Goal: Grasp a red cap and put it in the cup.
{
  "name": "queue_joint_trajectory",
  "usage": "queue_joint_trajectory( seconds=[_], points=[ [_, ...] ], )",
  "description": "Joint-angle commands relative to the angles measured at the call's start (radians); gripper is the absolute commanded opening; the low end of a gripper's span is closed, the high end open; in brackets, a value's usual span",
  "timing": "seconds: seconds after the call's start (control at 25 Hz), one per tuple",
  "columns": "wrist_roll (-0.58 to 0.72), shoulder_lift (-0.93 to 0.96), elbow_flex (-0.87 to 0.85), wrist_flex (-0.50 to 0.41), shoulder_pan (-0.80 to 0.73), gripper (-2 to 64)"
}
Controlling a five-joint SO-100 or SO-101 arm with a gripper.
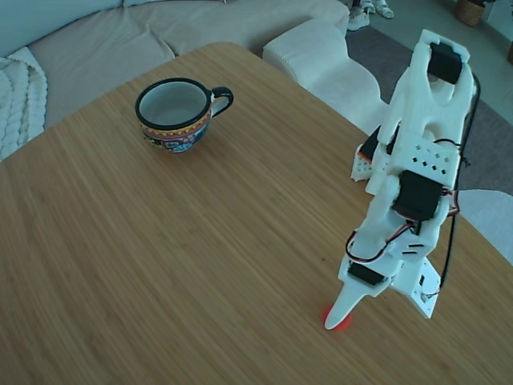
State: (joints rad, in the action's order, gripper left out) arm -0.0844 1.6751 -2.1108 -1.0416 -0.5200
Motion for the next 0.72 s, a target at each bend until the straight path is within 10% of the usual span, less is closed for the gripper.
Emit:
queue_joint_trajectory(
  seconds=[0.0, 0.68],
  points=[
    [-0.005, 0.031, 0.049, 0.011, 0.002, 52.9],
    [-0.005, 0.032, 0.046, 0.014, 0.002, 52.9]
  ],
)
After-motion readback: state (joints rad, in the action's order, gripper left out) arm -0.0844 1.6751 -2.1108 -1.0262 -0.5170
